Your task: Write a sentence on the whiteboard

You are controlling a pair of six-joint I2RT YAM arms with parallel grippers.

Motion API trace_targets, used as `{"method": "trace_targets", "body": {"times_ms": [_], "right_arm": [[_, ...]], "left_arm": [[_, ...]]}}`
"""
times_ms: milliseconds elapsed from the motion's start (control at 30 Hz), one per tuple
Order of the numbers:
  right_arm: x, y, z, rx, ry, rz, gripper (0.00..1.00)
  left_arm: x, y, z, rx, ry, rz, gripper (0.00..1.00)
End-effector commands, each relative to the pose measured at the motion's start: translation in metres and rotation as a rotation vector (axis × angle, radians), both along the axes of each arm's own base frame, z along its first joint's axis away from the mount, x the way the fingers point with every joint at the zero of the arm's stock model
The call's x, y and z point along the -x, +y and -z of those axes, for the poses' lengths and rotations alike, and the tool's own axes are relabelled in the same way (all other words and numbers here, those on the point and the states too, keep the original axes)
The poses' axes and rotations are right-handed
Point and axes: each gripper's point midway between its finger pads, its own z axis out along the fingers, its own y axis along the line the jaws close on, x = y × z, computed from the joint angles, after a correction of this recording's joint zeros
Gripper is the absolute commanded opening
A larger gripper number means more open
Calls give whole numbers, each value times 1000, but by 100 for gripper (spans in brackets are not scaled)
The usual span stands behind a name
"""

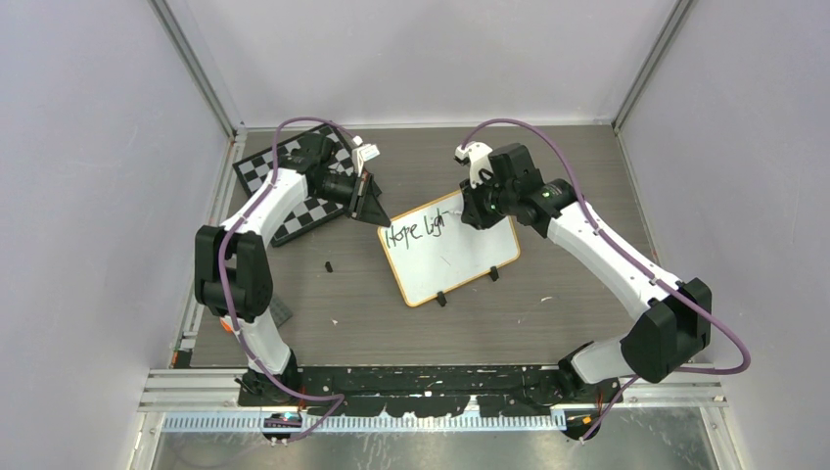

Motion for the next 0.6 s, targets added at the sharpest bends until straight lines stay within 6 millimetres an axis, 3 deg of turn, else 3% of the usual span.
{"method": "trace_targets", "body": {"times_ms": [0,200,567], "right_arm": [[-4,-2,-19,-24,-58,-3,0],[6,13,-31,-96,-45,-79,0],[-9,13,-31,-81,-68,-42,0]], "left_arm": [[0,-3,14,-51,3,12,0],[0,-4,13,-48,2,13,0],[1,-4,14,-50,2,17,0]]}}
